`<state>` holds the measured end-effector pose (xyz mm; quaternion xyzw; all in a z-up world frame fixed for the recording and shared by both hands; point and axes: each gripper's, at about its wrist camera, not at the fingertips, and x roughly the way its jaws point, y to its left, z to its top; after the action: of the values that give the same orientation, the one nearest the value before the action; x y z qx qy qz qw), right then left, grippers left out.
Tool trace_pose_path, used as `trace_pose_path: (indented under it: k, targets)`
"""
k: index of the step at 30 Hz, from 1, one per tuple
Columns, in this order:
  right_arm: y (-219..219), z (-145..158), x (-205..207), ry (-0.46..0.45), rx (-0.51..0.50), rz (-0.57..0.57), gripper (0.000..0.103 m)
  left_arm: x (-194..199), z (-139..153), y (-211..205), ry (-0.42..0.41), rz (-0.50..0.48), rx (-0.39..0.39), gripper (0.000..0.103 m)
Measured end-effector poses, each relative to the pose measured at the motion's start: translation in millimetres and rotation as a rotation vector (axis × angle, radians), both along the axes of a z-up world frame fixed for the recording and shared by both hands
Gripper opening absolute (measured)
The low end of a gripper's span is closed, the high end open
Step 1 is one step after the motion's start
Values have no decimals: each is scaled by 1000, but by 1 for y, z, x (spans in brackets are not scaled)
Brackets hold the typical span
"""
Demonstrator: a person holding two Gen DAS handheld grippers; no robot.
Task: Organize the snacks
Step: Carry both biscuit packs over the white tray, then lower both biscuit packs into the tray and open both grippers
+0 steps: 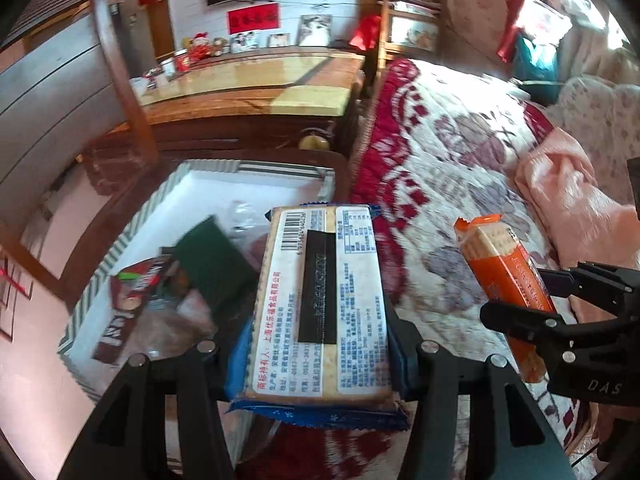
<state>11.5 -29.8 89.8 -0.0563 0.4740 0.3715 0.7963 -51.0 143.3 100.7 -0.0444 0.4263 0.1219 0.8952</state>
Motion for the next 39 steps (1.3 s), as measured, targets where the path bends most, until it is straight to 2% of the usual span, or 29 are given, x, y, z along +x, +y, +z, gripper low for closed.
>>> trace_pose_path:
  k: [16, 27, 39]
  targets:
    - [114, 21, -9, -36, -9, 216, 56, -34, -2, 99, 6, 247, -52, 57]
    - [192, 6, -2, -27, -69, 316, 56, -35, -19, 129, 50, 349, -78, 57]
    - [231, -14, 11, 3, -93, 326, 55, -32, -32, 151, 85, 431, -94, 59]
